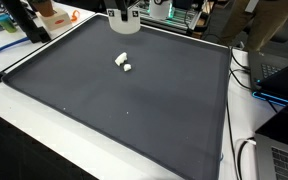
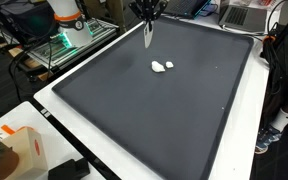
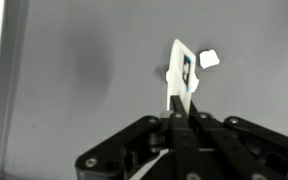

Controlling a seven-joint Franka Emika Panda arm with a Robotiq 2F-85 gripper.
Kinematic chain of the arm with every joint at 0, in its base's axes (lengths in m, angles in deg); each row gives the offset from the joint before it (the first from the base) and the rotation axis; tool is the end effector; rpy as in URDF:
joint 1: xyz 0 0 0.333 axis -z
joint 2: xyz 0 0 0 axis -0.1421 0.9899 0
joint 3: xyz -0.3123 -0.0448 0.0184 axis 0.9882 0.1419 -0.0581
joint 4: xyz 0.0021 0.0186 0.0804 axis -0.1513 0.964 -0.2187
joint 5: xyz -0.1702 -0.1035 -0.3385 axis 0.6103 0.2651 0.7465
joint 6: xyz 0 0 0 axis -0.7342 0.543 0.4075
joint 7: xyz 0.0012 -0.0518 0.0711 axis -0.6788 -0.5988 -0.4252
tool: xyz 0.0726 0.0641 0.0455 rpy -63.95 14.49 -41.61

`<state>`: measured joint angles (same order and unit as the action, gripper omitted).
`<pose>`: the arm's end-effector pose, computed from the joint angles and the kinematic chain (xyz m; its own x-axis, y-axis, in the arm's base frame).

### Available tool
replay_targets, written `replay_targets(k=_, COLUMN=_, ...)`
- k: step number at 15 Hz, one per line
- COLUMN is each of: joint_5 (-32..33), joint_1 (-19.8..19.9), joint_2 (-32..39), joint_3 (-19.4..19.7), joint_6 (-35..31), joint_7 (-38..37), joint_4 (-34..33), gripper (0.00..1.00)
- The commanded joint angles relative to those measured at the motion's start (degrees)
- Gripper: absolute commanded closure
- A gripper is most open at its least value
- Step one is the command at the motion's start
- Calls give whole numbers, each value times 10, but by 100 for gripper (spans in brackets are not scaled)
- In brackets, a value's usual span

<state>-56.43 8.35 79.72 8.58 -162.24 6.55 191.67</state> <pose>0.4800 0.0327 0.3634 0.3653 -0.9303 0.0338 -0.9285 -0.3668 -0.0578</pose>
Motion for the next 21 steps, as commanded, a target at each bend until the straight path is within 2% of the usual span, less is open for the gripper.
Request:
replay_targets(k=1, joint_5=53, joint_1=1, joint_2=46, joint_3=-11, joint_6=-28, joint_7=-72, joint_4=-12, gripper=99)
replay_targets(k=3, joint_5=52, joint_1=-8, joint_2=70, joint_3=-9, joint_6=-10, joint_7=-84, joint_4=-26, gripper=99)
replay_targets(k=9, joint_5=105, joint_1=-26, joint_2=134, joint_3=8, joint_6=-55, joint_7=-165, joint_4=-51, gripper=99)
replay_targets(k=14, joint_5=133, joint_1=-40, joint_2=165, joint_3=28, joint_6=-68, joint_7=-215, joint_4=-65, gripper=99)
replay_targets(k=21, joint_5=164, joint_1=-58, joint_2=185, joint_3=45, joint_6=-99, joint_7=-250, joint_4=-65, gripper=99)
